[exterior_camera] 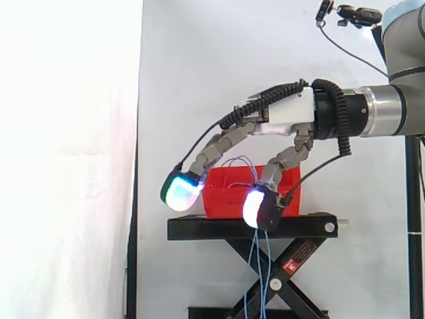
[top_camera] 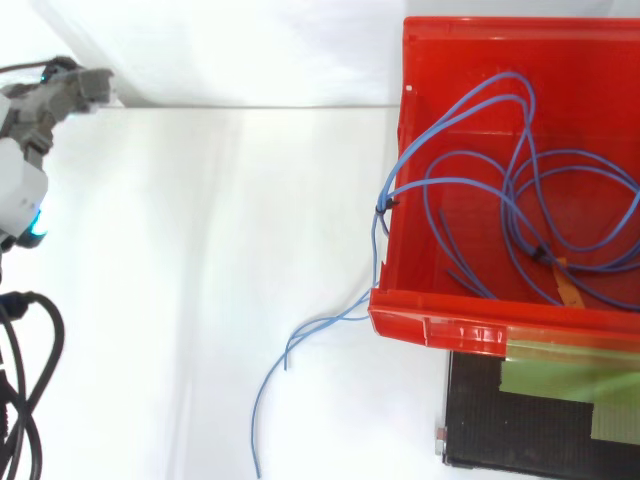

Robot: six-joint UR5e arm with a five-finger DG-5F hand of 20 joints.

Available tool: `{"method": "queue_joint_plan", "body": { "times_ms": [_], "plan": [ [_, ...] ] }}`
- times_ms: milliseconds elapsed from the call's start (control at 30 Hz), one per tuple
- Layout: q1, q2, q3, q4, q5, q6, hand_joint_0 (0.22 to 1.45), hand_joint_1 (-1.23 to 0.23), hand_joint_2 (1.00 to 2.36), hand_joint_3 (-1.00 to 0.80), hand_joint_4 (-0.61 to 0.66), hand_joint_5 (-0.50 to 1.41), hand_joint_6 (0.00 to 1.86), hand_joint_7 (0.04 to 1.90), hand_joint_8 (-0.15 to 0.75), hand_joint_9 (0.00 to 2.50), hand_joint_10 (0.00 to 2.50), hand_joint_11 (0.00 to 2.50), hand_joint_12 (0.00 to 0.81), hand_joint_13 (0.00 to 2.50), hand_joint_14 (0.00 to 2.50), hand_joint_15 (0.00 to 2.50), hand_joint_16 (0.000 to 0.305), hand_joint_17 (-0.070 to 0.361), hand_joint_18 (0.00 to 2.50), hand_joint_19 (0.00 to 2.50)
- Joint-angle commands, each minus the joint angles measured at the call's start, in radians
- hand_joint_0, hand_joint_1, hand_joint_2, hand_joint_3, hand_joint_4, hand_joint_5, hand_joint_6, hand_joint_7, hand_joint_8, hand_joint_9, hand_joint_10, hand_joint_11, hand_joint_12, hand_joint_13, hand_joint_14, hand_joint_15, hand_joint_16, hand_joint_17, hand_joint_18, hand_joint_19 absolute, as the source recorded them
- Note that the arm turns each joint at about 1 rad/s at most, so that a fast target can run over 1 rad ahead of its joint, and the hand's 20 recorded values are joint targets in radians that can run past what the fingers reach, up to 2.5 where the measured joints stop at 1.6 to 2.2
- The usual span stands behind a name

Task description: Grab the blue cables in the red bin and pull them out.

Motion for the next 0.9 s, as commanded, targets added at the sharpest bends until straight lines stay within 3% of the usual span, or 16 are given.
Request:
{"method": "queue_joint_plan", "body": {
  "times_ms": [0, 267, 633, 867],
  "plan": [
    [-0.002, 0.000, -0.001, 0.014, 0.002, -0.461, 0.80, -0.91, 1.00, -1.00, 0.31, 0.74, 0.01, 0.52, 0.277, 0.61, 0.02, 0.47, 0.352, 0.54, 0.02, 0.42, 0.047, 0.105, 0.36, 0.50],
    [-0.016, 0.000, 0.001, -0.044, 0.005, -0.555, 0.80, -0.91, 1.00, -1.00, 0.31, 0.74, 0.01, 0.52, 0.279, 0.62, 0.02, 0.47, 0.351, 0.54, 0.02, 0.42, 0.046, 0.105, 0.36, 0.50],
    [-0.059, 0.001, 0.004, -0.067, 0.007, -0.736, 0.80, -0.91, 1.00, -1.00, 0.31, 0.74, 0.01, 0.52, 0.280, 0.62, 0.02, 0.46, 0.351, 0.54, 0.02, 0.42, 0.046, 0.104, 0.36, 0.50],
    [-0.074, 0.000, 0.015, -0.115, 0.010, -0.776, 0.81, -0.90, 1.00, -1.00, 0.31, 0.74, 0.01, 0.51, 0.281, 0.61, 0.02, 0.45, 0.354, 0.53, 0.02, 0.41, 0.046, 0.104, 0.37, 0.51]
  ]
}}
